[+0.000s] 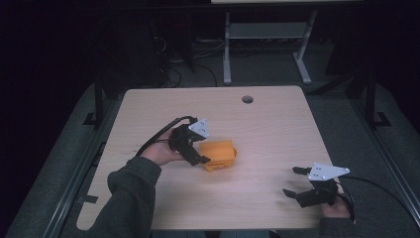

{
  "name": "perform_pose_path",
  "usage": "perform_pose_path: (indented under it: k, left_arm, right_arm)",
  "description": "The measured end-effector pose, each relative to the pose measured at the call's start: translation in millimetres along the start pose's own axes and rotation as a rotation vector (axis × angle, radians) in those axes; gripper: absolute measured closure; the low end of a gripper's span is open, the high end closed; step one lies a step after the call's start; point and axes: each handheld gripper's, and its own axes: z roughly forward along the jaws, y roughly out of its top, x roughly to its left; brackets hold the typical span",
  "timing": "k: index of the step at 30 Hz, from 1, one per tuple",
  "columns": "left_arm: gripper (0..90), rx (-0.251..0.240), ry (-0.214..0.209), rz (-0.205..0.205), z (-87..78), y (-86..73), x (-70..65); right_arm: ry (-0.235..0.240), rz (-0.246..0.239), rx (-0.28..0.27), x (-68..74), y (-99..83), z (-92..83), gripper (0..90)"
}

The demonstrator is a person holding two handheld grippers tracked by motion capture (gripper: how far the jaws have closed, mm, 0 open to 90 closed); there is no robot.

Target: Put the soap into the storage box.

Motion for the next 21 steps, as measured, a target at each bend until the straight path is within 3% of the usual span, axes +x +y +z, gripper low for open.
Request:
perform_pose_path:
  k: [7, 9, 21]
  left_arm:
    - [19.6, 0.015, 0.004, 0.007, -2.7, -1.8, -3.7]
    - [19.8, -0.012, 0.003, -0.002, -5.1, -5.8, -5.8]
    - [19.9, -0.032, 0.025, -0.03, -17.7, -28.1, -13.6]
  right_arm:
    - [-0.003, 0.006, 0.003, 0.0, -0.5, -0.3, 13.7]
    - [-0.006, 0.005, 0.0, 0.0, -0.4, -0.3, 13.7]
    - [-0.029, 0.023, -0.007, 0.9, 0.6, -1.3, 13.7]
